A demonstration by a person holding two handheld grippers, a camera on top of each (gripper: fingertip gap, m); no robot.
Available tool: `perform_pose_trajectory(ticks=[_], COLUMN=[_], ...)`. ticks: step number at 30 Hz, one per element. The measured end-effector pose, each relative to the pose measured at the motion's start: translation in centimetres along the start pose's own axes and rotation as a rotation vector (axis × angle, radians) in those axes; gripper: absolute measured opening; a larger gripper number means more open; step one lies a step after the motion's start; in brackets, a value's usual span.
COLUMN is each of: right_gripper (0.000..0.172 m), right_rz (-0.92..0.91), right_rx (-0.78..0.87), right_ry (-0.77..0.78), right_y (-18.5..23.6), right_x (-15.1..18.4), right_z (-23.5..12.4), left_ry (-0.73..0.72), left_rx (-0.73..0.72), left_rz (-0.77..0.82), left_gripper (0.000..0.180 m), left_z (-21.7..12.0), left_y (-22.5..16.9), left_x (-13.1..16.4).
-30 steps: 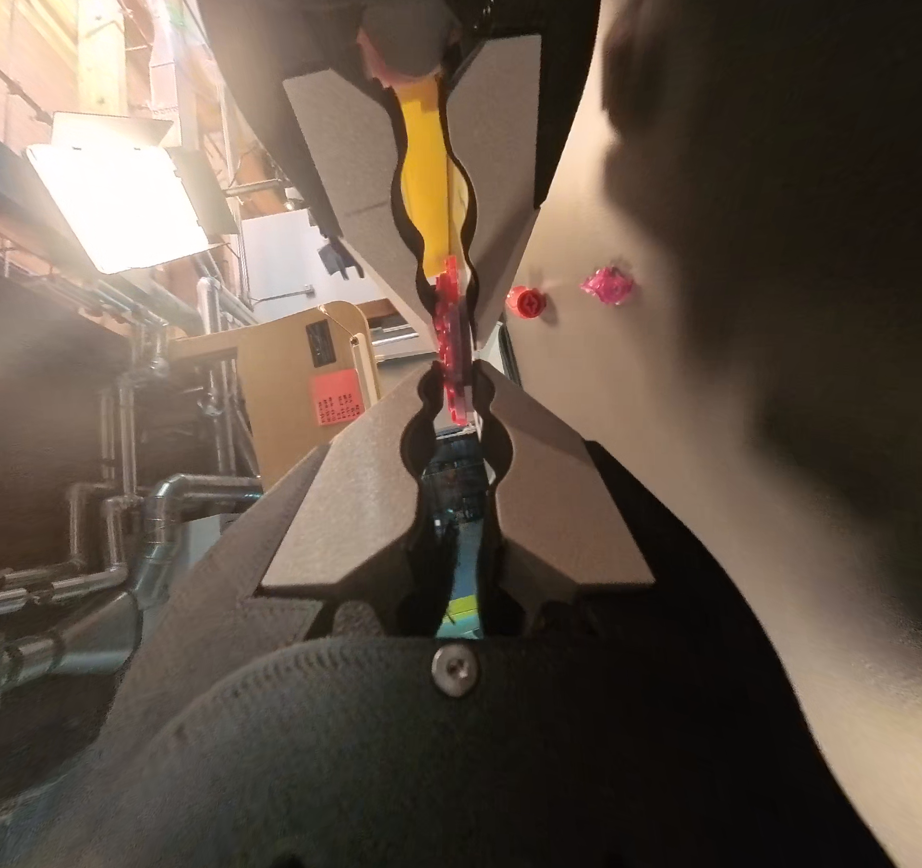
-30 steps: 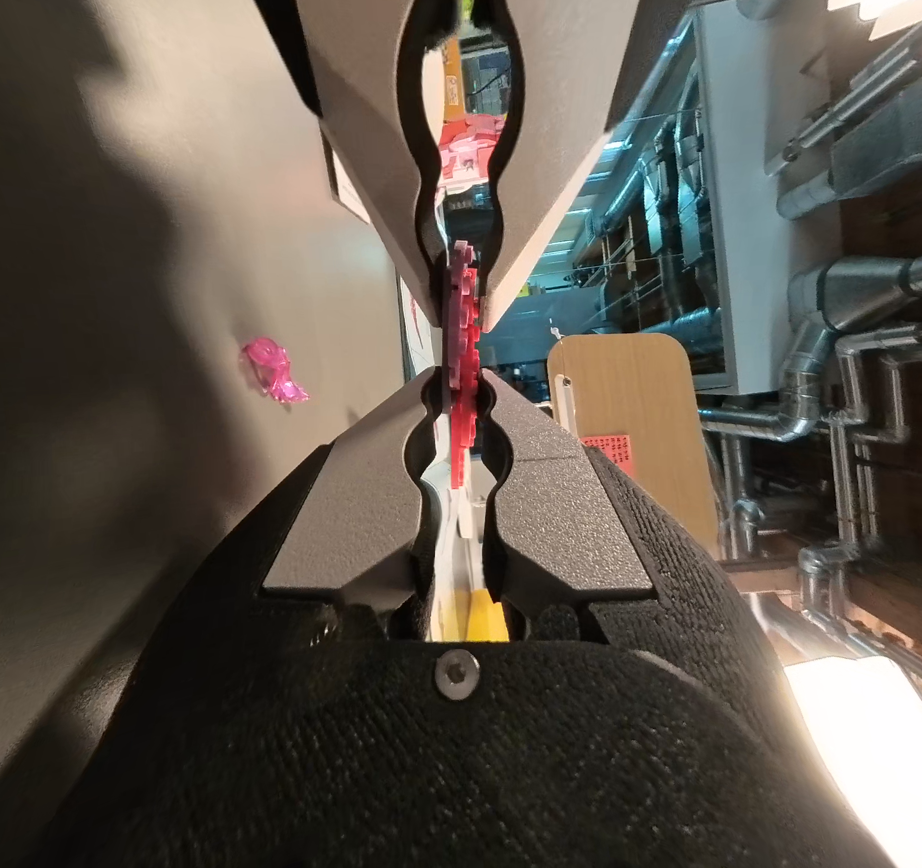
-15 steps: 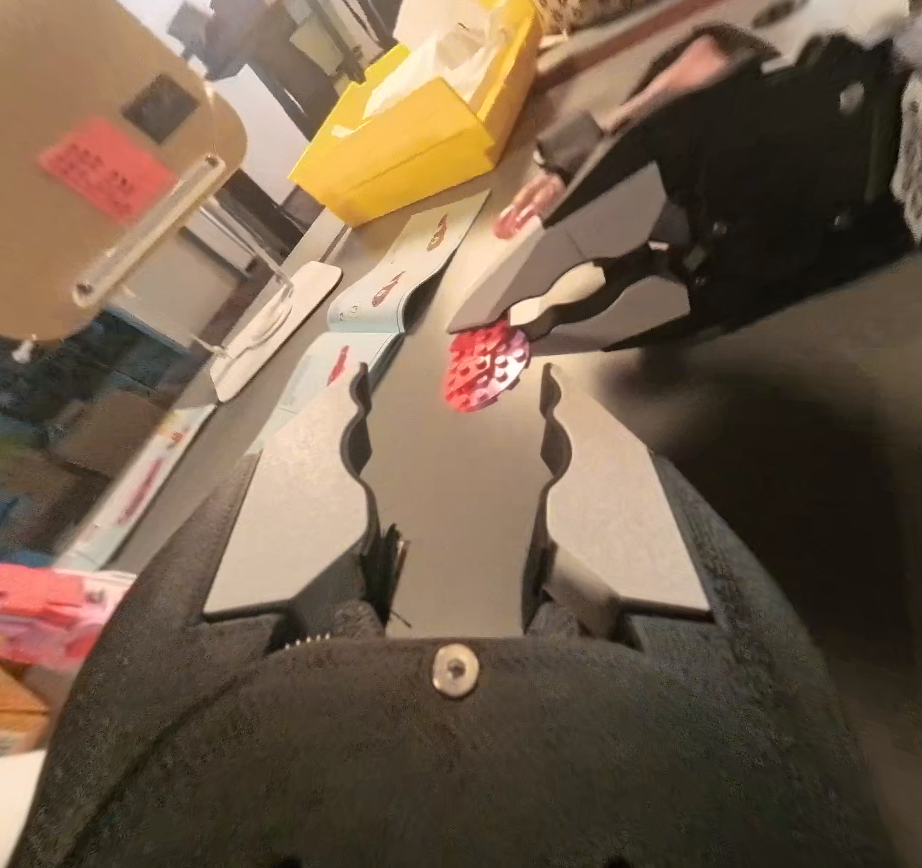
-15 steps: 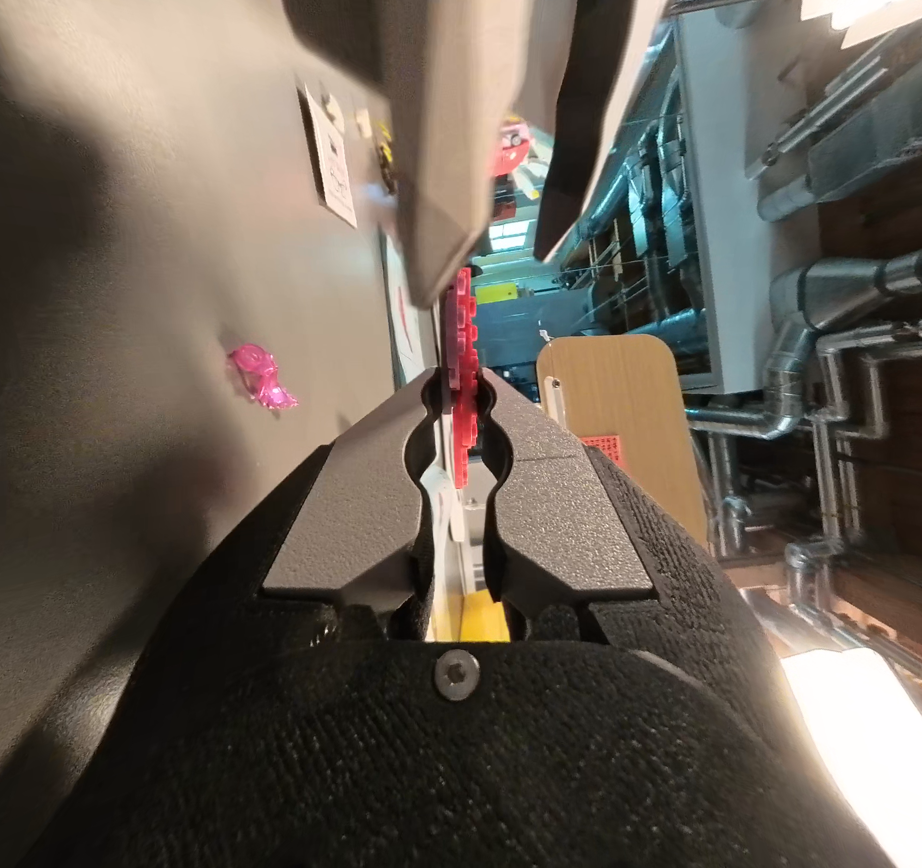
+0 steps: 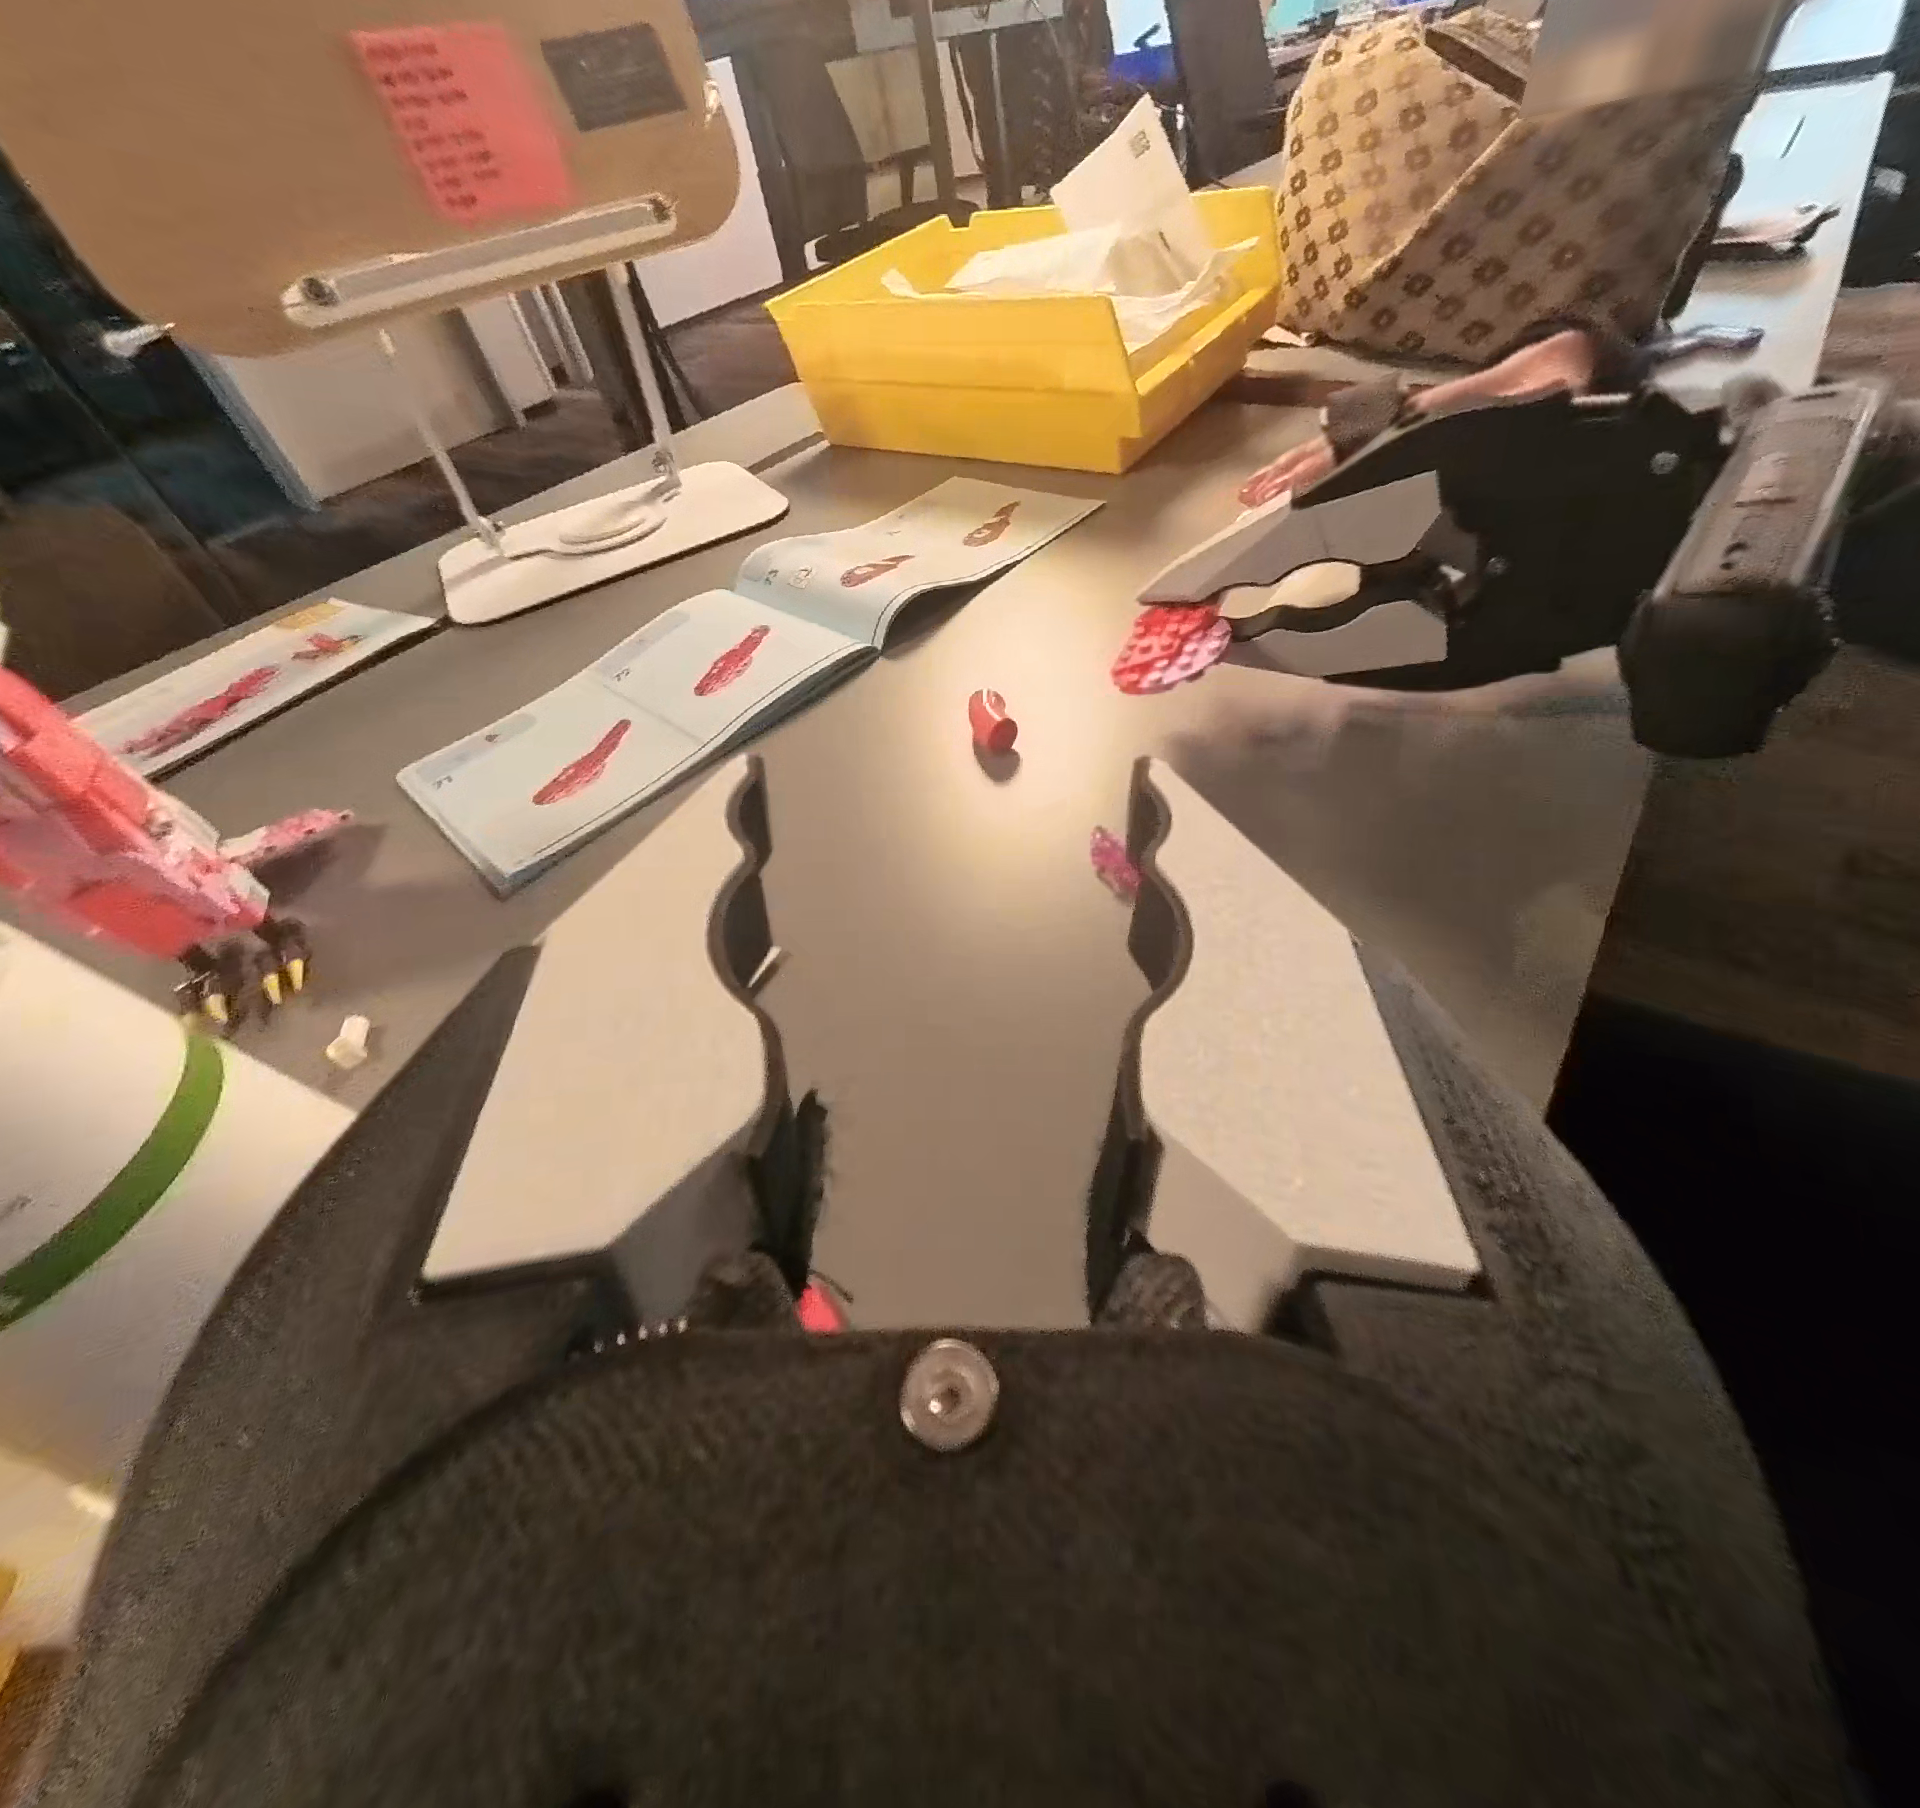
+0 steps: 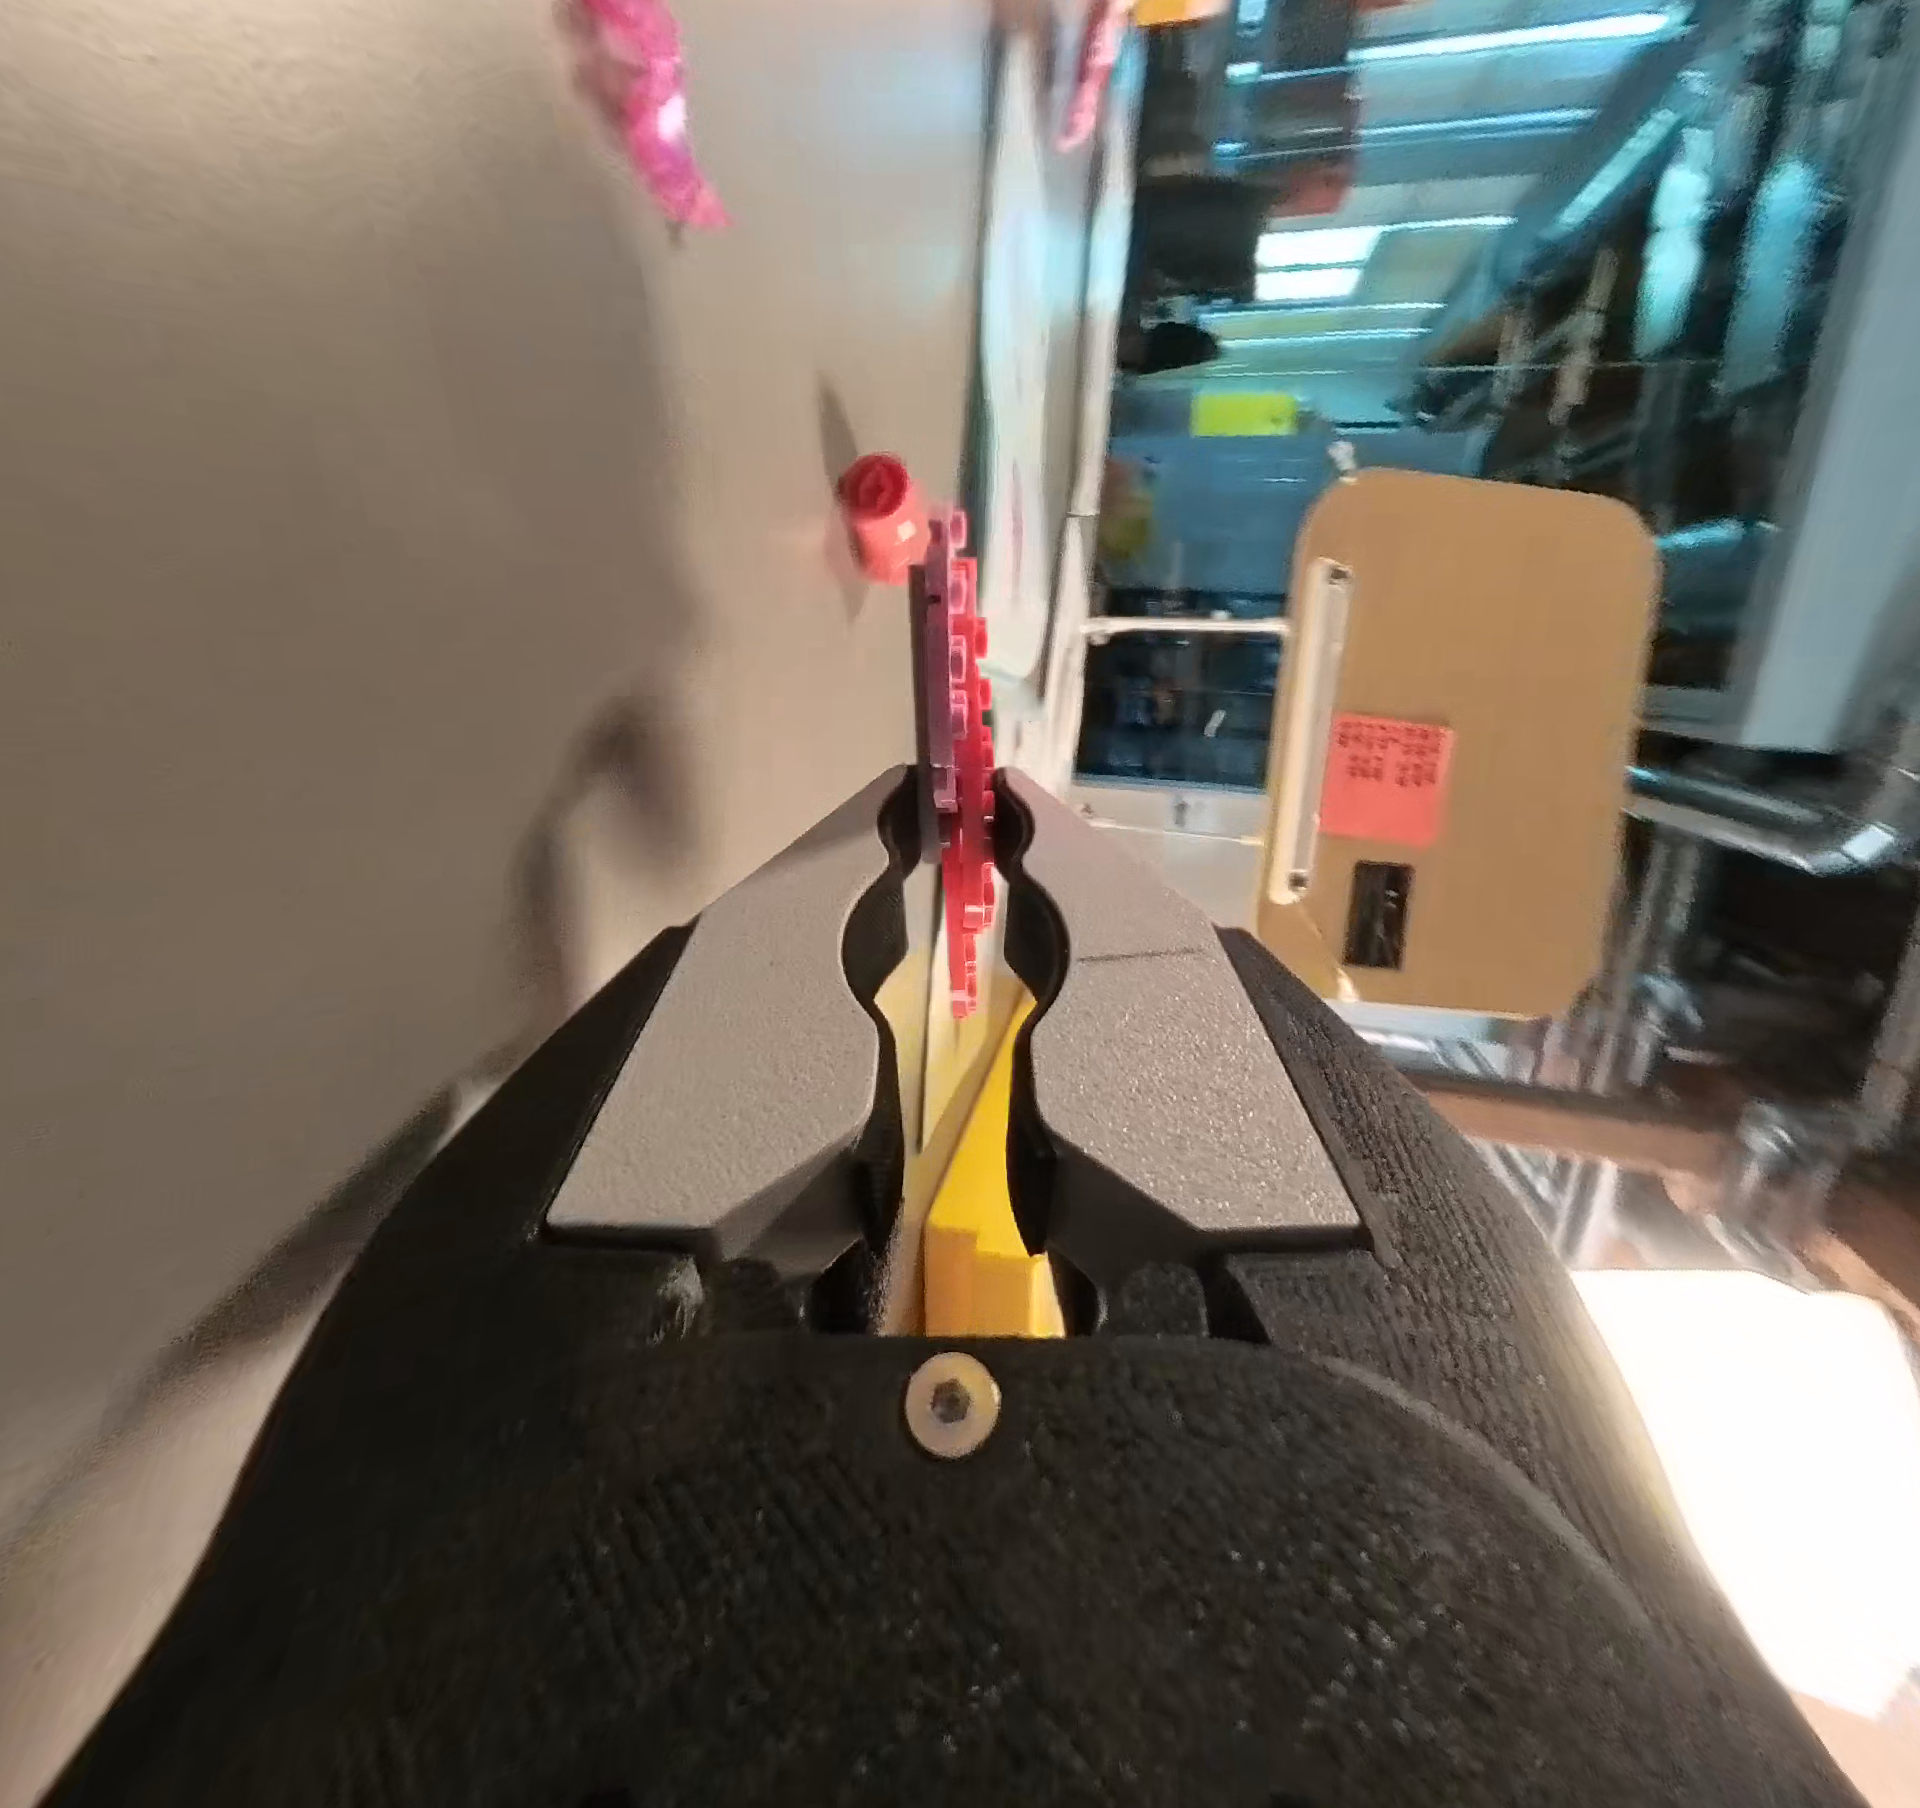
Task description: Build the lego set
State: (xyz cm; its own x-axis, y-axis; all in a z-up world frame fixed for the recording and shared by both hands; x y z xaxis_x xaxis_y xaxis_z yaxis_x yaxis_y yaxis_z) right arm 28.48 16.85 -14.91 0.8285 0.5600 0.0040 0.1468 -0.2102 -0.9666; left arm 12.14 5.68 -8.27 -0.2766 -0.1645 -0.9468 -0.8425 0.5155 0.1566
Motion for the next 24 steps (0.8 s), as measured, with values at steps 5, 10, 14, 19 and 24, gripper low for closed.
perform_pose_trajectory(ticks=[5, 10, 14, 19, 24], right_gripper=[0.01, 0.027, 0.042, 0.062, 0.079], right_rz=[-0.113, -0.048, -0.043, -0.045, 0.099], right_rx=[-0.076, -0.189, -0.245, -0.362, -0.551], right_ry=[0.094, 0.207, 0.234, 0.261, 0.188], right_y=[1.0, 1.1, 0.4, 0.2, 0.1], right_x=[1.7, 2.7, 2.7, 2.9, 2.6], right_z=[0.6, 1.1, 0.9, -1.0, -4.1], left_ry=[-0.002, -0.01, -0.012, 0.001, -0.011], left_rx=[-0.031, -0.061, -0.077, -0.091, -0.134], left_rz=[-0.041, -0.081, -0.103, -0.117, -0.136], left_gripper=[0.068, 0.068, 0.068, 0.069, 0.069], left_z=[-1.2, -2.3, -3.1, -4.7, -8.1], left_y=[0.6, 1.4, 1.8, 2.3, 3.6], left_x=[0.6, 1.0, 1.3, 1.8, 1.9])
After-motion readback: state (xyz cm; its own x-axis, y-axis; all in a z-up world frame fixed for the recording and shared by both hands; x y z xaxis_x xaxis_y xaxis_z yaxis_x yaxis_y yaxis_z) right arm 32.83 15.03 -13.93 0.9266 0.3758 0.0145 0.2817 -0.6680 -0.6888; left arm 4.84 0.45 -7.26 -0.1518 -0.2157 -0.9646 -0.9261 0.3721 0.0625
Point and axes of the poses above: each gripper's, where its closed fingertips meet, z out along the fingers, x out of its underside, y = z × x across the jaws, the point moved 3 cm from there along -z, back along the fingers, and after that the axes turned 6 degrees about y, right-handed, at the moved point
